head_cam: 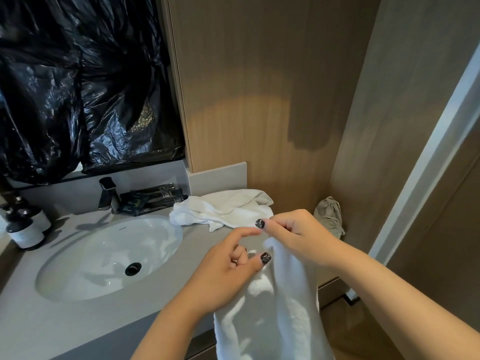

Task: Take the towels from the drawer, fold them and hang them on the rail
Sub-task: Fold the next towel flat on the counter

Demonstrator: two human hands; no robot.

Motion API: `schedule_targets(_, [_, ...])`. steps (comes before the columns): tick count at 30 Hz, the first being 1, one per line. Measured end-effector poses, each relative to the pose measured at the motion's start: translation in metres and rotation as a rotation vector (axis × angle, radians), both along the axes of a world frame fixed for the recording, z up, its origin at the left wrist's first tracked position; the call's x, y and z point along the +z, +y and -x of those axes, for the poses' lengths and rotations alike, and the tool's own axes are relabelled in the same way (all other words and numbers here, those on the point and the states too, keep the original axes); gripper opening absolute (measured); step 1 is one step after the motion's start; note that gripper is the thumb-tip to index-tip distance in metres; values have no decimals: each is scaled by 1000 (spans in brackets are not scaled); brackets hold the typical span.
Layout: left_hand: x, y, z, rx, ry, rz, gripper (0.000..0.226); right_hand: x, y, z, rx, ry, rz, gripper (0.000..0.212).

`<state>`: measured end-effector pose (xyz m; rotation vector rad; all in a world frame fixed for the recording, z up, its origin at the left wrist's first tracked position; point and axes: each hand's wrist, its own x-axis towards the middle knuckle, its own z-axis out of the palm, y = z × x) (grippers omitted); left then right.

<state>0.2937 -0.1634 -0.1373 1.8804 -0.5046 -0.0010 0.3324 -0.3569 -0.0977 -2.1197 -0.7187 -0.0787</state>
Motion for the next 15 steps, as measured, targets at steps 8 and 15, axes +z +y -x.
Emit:
schedule_targets(8, [1, 6, -1, 259, -208, -81, 26, -7, -6, 2, 14, 47, 25, 64])
schedule_targets(15, [5, 37, -12, 477, -80, -145, 23, 0, -24, 3, -78, 46, 26, 56])
